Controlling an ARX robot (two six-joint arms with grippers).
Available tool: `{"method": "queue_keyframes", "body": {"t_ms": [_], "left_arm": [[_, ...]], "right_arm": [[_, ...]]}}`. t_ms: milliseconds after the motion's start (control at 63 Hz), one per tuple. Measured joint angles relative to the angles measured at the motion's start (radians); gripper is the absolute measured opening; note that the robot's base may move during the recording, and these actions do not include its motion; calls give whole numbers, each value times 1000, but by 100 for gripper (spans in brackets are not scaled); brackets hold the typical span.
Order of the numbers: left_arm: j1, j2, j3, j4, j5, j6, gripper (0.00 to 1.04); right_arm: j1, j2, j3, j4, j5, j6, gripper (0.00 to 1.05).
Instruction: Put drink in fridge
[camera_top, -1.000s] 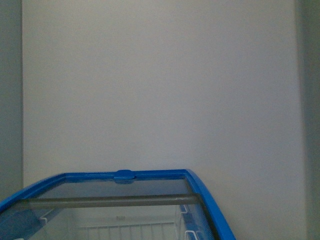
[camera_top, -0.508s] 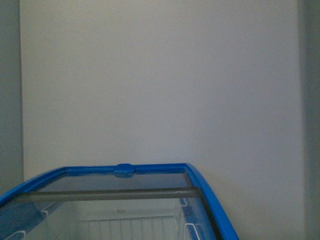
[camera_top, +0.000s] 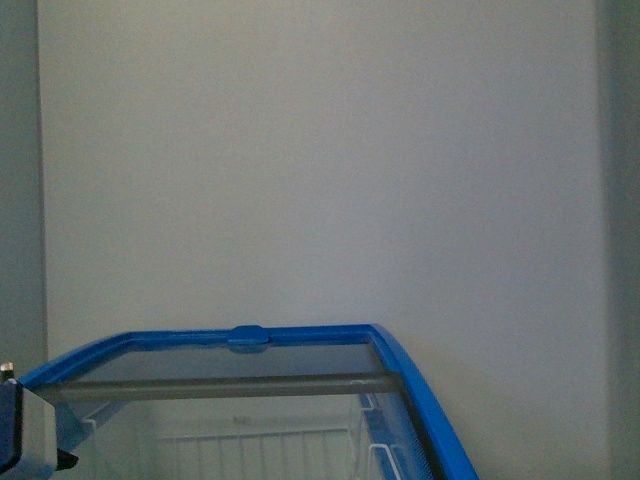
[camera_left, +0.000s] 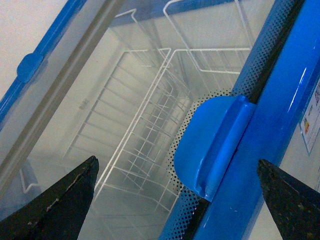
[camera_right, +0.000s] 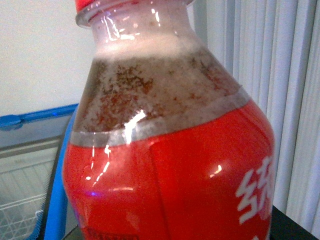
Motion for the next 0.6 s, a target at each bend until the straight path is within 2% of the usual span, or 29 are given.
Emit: {"method": "queue_keyframes", "body": {"t_ms": [238, 603], "left_arm": [[-9, 122, 105, -21, -32, 104, 97], [-42, 296, 313, -16, -27, 115, 97]], "right_arm": [[0, 0, 0, 0, 0, 0, 41], [0, 0, 0, 0, 0, 0, 41]]}}
